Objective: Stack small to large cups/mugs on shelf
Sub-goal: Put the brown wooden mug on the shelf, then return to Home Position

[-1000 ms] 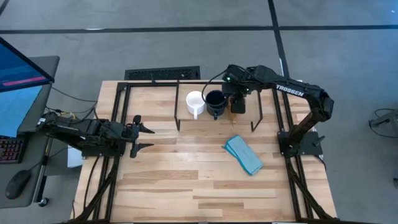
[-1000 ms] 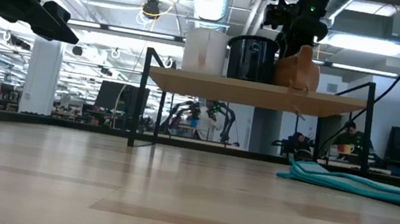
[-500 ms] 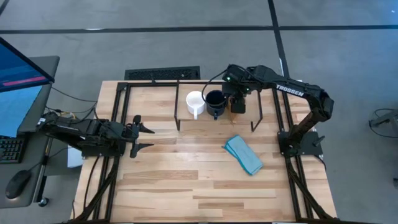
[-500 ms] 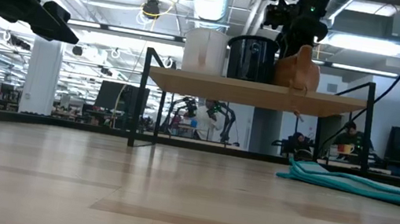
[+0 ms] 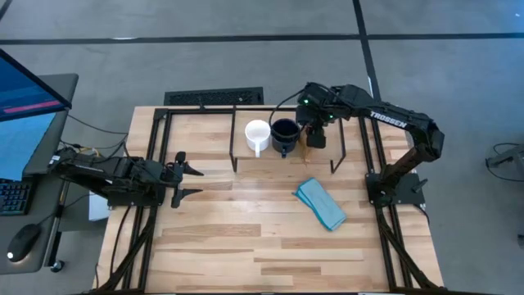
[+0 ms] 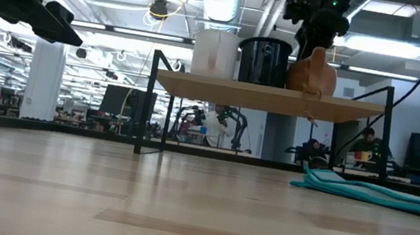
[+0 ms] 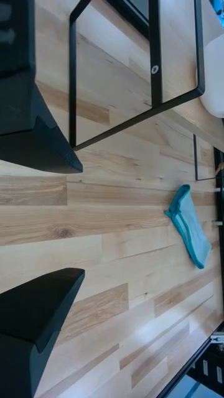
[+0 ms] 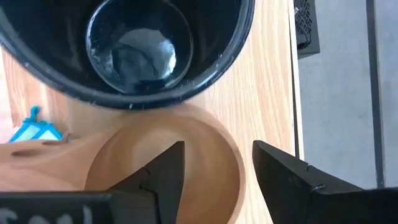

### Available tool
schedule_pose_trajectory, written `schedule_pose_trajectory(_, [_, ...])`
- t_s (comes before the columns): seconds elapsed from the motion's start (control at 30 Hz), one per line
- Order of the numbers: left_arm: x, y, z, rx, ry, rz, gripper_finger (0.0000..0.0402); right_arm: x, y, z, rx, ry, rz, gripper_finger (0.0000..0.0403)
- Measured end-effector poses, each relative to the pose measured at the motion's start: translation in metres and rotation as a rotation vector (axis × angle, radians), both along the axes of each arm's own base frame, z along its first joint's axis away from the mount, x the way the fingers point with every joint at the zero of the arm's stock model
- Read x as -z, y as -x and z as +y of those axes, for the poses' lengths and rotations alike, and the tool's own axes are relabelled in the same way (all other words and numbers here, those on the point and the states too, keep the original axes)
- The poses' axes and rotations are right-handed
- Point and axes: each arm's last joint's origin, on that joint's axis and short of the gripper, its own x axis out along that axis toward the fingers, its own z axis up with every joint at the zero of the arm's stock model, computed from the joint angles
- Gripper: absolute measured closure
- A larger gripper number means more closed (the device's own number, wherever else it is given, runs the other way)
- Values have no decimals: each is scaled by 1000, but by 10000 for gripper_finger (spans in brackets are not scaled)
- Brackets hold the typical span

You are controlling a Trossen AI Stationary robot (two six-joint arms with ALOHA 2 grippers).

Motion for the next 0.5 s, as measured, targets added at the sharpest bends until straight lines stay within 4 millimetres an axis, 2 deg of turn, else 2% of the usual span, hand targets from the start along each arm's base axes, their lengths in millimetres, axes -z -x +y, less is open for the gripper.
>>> schedule_pose_trajectory(0.5, [0, 0, 0, 0, 0, 0, 148, -30, 28, 13, 78, 19, -103, 193])
